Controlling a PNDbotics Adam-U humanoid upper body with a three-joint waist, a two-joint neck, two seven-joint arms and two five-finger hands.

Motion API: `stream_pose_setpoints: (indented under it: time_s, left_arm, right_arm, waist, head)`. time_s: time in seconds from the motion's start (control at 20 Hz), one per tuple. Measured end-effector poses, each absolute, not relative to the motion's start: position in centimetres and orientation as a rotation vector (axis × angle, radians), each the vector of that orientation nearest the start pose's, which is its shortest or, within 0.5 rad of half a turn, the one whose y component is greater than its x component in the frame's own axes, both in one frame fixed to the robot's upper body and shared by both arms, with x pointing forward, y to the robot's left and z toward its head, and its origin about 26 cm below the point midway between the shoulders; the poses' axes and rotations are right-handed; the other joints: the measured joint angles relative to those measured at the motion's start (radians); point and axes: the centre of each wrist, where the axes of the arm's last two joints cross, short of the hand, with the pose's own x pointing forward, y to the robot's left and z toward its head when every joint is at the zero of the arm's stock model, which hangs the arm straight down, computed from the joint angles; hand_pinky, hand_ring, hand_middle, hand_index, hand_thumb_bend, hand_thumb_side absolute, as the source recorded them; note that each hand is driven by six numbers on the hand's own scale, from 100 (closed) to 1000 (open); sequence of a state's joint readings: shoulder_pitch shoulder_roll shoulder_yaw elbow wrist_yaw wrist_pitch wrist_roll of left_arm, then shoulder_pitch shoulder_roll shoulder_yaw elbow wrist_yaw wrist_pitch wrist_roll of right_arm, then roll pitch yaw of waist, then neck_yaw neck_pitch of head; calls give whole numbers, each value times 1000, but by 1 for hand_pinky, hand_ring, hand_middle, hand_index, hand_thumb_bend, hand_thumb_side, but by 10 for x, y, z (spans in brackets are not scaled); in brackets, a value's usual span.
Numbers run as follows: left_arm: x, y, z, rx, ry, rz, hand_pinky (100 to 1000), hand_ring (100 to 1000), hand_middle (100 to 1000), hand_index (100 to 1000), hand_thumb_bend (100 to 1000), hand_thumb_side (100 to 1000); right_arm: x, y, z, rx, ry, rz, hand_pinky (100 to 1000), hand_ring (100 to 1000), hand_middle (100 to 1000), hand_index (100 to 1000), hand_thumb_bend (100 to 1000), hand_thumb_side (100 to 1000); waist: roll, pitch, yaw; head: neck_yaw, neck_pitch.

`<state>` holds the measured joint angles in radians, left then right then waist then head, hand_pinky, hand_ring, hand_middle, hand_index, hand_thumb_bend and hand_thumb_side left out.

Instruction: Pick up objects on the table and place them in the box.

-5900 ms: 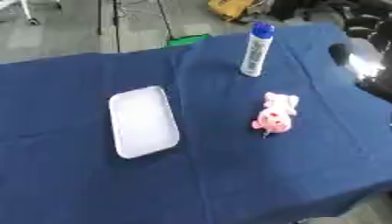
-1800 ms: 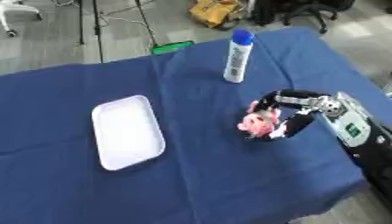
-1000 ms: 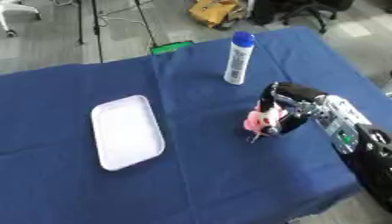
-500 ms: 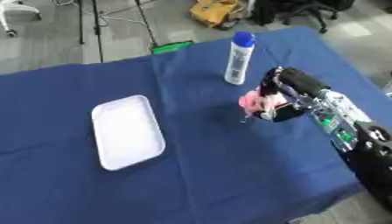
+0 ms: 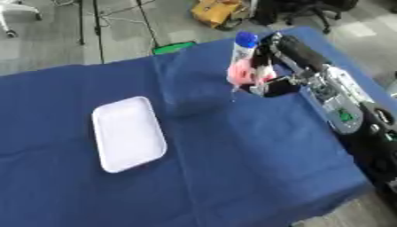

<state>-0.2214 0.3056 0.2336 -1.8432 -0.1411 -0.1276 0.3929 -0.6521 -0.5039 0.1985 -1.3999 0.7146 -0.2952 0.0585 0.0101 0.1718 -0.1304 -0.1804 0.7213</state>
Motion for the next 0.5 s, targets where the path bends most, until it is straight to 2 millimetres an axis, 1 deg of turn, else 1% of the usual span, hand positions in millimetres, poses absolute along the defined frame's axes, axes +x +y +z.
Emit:
stream_pose_setpoints:
  time_s: [0.2,0.5]
  left_arm:
    - [306,334,157,728,-2231,166,783,732,733,785,507,919]
    - [306,332,157,710,-2234,156,782,733,734,785,508,919]
  right_arm:
    - [417,-241,201,-820,-2085,1375,390,449,415,390,545,218]
    - [433,-214,202,-760,-2101,1366,392,451,418,384,553,216]
  waist:
    - [0,0,13]
    - [0,0,24]
  head:
    - [-15,0]
    - [-35,0]
